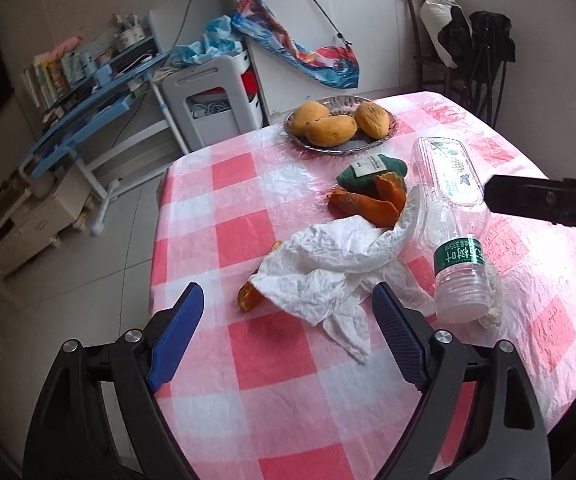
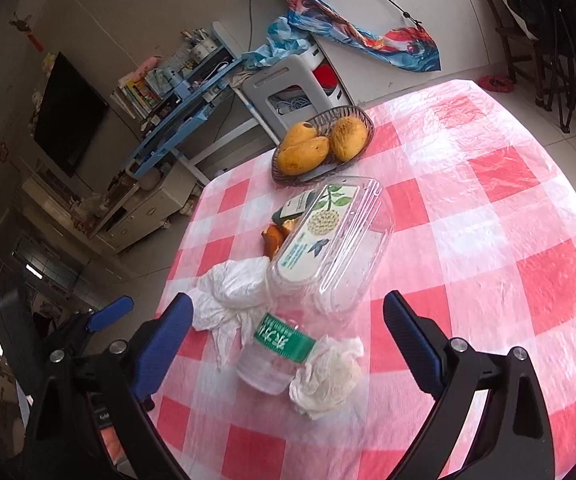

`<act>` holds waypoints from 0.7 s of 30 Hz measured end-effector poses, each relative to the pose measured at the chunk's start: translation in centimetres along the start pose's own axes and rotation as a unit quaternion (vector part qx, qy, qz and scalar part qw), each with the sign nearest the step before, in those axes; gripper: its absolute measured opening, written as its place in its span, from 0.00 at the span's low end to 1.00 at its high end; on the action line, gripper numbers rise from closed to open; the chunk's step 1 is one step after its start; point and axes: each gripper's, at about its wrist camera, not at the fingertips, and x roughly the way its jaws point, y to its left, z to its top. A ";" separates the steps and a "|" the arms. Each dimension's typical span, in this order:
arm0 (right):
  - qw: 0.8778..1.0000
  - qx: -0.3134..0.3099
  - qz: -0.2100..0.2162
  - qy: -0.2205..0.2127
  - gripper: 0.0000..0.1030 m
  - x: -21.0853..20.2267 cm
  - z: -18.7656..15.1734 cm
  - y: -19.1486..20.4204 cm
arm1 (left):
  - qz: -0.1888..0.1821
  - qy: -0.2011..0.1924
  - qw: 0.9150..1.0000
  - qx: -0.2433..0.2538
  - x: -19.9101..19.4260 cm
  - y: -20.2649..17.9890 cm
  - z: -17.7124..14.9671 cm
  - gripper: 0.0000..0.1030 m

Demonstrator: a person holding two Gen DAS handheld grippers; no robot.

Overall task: Collect trash
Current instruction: 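Grasp the white plastic bag with the left tool while the right tool grasps the clear water bottle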

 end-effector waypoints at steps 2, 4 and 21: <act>1.000 0.013 -0.001 0.001 0.89 0.9 0.6 -0.5 | -0.003 -0.004 1.000 0.023 0.8 -1.0 0.6 0.80; 1.000 0.016 -0.003 0.001 0.89 1.8 1.3 -0.7 | -0.007 -0.007 0.999 0.048 1.9 -2.1 1.1 0.80; 0.999 0.015 0.036 0.035 0.66 1.7 0.9 -2.6 | -0.133 0.081 0.988 -0.011 2.1 -1.2 -1.1 0.16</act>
